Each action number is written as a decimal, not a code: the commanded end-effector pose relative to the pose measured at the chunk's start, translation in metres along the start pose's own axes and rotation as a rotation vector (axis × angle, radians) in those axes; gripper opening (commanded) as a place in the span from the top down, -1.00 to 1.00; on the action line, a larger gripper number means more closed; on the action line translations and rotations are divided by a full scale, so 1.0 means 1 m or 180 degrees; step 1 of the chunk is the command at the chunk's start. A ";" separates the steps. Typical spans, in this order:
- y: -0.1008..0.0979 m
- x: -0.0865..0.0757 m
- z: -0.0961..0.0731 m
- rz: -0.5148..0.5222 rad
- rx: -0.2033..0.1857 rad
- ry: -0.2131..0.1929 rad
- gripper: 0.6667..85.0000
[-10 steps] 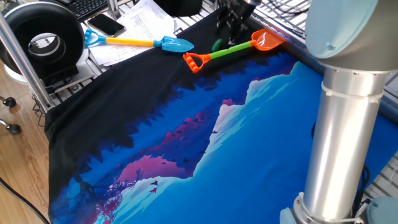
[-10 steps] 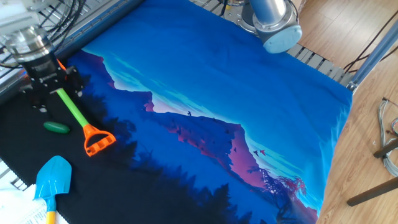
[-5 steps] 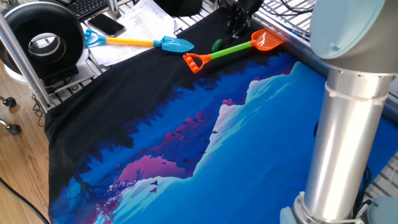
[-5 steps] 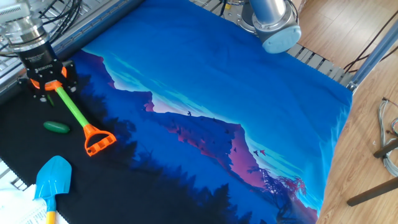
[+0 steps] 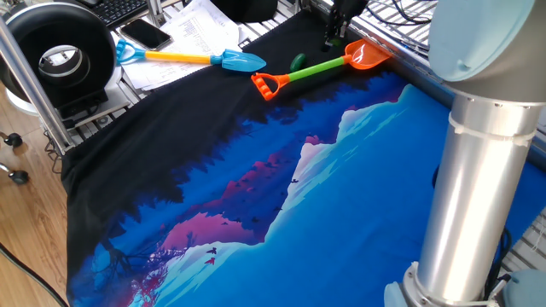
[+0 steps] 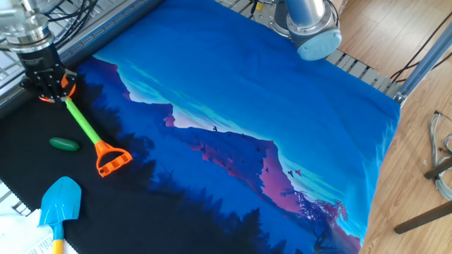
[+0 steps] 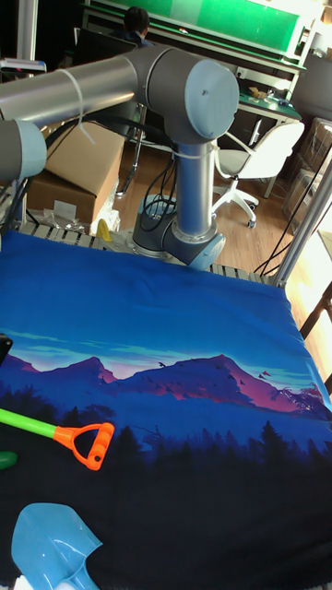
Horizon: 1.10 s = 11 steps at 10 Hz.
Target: Use a shovel to scoop up an object
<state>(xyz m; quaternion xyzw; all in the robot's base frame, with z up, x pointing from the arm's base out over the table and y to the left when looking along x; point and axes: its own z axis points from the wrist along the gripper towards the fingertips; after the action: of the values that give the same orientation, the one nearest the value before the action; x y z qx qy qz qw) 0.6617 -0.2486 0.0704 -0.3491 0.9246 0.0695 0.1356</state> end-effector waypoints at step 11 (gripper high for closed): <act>0.001 0.012 -0.013 0.1366 0.0214 0.0223 0.98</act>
<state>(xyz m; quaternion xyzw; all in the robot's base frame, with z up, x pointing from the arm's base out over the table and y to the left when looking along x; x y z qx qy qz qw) 0.6590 -0.2567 0.0793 -0.1528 0.9803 0.0520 0.1140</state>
